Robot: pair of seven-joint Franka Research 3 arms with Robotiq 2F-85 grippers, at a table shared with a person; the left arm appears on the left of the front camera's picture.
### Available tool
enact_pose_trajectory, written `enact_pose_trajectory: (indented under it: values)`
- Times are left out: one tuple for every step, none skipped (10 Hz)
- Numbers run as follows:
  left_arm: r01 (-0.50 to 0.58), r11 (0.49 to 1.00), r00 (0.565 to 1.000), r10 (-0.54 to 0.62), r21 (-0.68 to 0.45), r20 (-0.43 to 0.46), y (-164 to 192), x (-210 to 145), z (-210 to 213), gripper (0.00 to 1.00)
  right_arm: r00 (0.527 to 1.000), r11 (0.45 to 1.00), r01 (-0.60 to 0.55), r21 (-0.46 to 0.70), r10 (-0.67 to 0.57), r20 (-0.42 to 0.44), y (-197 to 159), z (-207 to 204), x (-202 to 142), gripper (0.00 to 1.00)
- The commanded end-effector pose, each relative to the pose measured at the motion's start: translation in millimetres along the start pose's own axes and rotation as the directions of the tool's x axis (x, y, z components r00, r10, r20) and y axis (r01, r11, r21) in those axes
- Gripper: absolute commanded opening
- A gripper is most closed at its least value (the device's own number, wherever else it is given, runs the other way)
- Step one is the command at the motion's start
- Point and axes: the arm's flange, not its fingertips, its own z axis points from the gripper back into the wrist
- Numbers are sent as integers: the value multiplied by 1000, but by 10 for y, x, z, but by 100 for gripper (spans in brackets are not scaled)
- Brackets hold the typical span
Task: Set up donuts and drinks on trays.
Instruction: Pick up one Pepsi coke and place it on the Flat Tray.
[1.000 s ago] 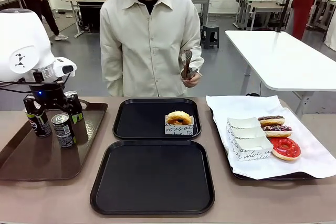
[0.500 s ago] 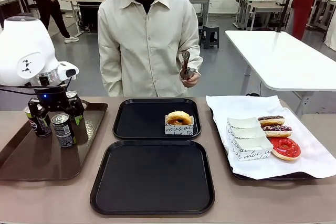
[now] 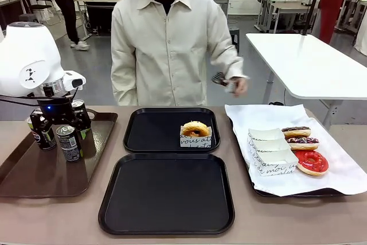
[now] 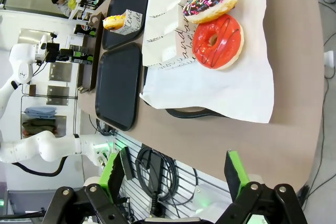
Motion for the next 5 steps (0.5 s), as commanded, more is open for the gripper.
enact_pose_trajectory:
  values:
    - [-4, 1000, 1000, 4, -3, 0, 15, 28, -17, 46, 1000, 1000, -11, 22, 11, 17, -26, -9, 16, 100]
    - [-8, 1000, 1000, 8, -4, -4, 19, 32, -13, 11, 1000, 1000, -11, 22, 11, 17, -26, -9, 16, 100]
    - [-13, 1000, 1000, 13, -6, -14, 17, 40, -7, 0, 1000, 1000, -11, 22, 11, 17, -26, -9, 16, 100]
    - [-17, 1000, 1000, 17, -2, -27, 12, 38, -7, 0, 1000, 1000, -11, 22, 11, 17, -26, -9, 16, 100]
    - [-17, 1000, 999, 17, 0, -34, 12, 42, -6, 0, 1000, 1000, -11, 22, 11, 17, -26, -9, 16, 100]
